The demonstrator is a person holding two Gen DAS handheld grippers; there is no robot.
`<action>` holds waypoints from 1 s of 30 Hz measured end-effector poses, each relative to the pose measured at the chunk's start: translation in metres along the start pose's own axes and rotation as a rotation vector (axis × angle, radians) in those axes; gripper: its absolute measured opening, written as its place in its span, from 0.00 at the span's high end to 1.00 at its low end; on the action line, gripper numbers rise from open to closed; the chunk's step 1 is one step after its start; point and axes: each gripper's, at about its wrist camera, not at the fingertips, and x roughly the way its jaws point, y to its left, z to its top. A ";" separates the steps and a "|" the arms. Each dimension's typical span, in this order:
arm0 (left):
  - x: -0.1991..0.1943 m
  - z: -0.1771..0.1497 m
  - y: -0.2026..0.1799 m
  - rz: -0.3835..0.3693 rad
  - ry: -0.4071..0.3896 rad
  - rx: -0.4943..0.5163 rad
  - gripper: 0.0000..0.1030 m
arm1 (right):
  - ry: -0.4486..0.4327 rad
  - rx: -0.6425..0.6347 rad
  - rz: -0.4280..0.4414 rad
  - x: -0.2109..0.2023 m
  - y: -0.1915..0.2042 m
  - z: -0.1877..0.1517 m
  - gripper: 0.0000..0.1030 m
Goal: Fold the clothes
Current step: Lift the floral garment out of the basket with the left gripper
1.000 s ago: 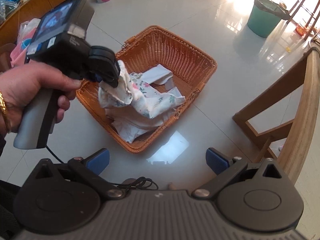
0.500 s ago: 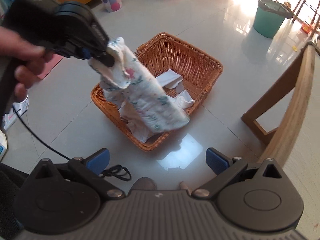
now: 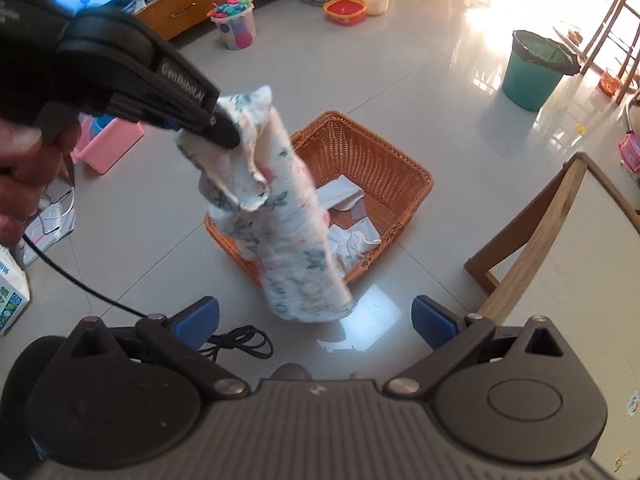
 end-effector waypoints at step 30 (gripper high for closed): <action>-0.228 -0.016 -0.150 -0.234 -0.143 0.421 0.91 | -0.093 -0.140 0.112 -0.072 -0.033 -0.014 0.63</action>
